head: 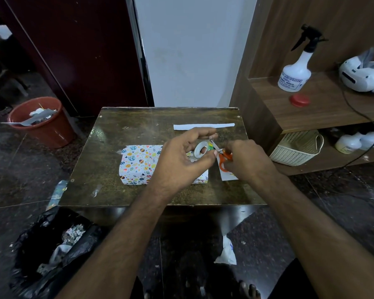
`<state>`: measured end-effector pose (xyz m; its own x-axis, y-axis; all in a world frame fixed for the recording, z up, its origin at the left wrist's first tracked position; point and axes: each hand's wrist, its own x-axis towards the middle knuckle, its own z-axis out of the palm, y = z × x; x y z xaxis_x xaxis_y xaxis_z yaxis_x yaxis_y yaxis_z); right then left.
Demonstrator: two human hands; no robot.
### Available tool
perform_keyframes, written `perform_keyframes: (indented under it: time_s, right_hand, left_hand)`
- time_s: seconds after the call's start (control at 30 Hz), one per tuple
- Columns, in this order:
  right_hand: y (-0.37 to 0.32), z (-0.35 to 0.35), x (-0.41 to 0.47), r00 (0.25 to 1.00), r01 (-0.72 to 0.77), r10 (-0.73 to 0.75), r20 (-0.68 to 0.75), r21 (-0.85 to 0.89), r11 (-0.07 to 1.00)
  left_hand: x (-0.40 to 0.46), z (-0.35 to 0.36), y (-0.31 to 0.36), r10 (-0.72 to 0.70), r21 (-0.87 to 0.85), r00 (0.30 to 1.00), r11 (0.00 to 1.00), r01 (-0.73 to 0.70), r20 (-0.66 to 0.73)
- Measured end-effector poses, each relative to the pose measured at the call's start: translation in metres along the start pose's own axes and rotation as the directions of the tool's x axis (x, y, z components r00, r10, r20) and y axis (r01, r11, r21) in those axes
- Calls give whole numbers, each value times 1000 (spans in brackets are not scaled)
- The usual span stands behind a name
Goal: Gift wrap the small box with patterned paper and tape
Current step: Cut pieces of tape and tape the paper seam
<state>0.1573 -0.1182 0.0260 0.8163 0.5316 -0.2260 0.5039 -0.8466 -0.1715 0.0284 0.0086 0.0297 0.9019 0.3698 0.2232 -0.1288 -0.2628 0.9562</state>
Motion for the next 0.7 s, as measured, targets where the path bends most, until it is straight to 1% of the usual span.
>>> perform_keyframes:
  time_s: [0.13, 0.2, 0.23, 0.3, 0.37, 0.43, 0.57, 0.7]
  right_hand:
    - [-4, -1, -7, 997, 51, -60, -52, -157, 986]
    - [-4, 0, -8, 990, 74, -94, -109, -169, 983]
    - [-3, 1, -9, 984, 89, -108, -139, -132, 987]
    - [1, 2, -8, 971, 142, -134, -196, 30, 989]
    - [5, 2, -9, 944, 248, -187, -272, 209, 946]
    - [6, -1, -12, 913, 340, -233, -335, 311, 888]
    - [5, -4, -18, 865, 439, -330, -377, 251, 863]
    - [5, -3, -20, 839, 516, -427, -338, 243, 822]
  left_hand:
    - [0, 0, 0, -13, -12, 1000, 1000, 13, -6]
    - [-1, -1, 2, -18, -19, 1000, 1000, 18, -9]
    - [-1, -3, 3, -15, -20, 1000, 1000, 15, -13]
    - [-3, -6, 5, -2, -18, 1000, 1000, 1, -24]
    - [-4, -10, 7, 0, -20, 1000, 1000, -1, -31]
    - [-4, -15, 7, 4, -15, 999, 1000, -5, -43]
    - [-4, -20, 7, -12, -51, 997, 999, 9, -75]
    - [-4, -23, 7, 3, -66, 996, 998, -9, -93]
